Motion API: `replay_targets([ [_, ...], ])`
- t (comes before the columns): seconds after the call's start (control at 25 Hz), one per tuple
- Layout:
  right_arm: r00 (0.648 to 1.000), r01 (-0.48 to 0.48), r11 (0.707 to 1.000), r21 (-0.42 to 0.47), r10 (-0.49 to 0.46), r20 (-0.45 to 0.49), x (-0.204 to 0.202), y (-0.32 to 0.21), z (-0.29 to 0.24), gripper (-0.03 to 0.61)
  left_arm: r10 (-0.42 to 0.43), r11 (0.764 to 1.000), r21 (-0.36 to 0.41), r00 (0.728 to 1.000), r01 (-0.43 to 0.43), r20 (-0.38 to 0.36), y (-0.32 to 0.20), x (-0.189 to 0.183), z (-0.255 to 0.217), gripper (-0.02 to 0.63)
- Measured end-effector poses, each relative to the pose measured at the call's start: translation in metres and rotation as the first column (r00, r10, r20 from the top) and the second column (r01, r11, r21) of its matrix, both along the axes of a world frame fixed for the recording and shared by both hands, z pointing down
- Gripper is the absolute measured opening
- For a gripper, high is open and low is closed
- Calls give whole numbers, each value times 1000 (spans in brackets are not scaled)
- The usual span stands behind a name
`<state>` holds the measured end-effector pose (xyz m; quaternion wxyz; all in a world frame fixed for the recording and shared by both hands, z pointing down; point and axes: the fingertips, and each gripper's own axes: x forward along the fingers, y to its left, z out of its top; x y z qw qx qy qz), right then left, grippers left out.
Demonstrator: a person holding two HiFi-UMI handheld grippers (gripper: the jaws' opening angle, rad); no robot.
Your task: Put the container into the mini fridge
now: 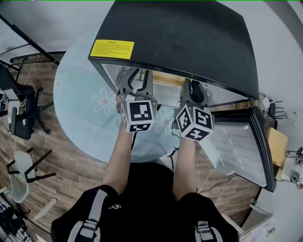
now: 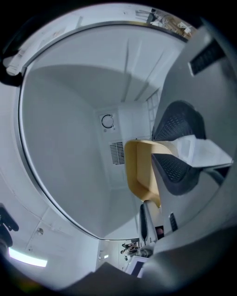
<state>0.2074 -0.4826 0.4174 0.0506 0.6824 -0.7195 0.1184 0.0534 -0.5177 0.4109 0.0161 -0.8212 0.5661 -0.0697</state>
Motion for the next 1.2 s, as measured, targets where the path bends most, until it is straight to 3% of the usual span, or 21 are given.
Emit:
replay_targets([
  [0.6, 1000, 21, 992, 122, -23, 11, -5, 16, -34, 110, 42, 998, 47, 997, -39, -61, 22, 4, -25, 87],
  [0.88, 998, 65, 983, 172, -69, 17, -12, 37, -51, 81, 75, 996, 59, 995, -71, -69, 45, 9, -35, 48],
  [1.2, 991, 122, 965, 232, -131, 24, -20, 63, -65, 8, 86, 996, -11, 978, -90, -191, 66, 4, -31, 12],
])
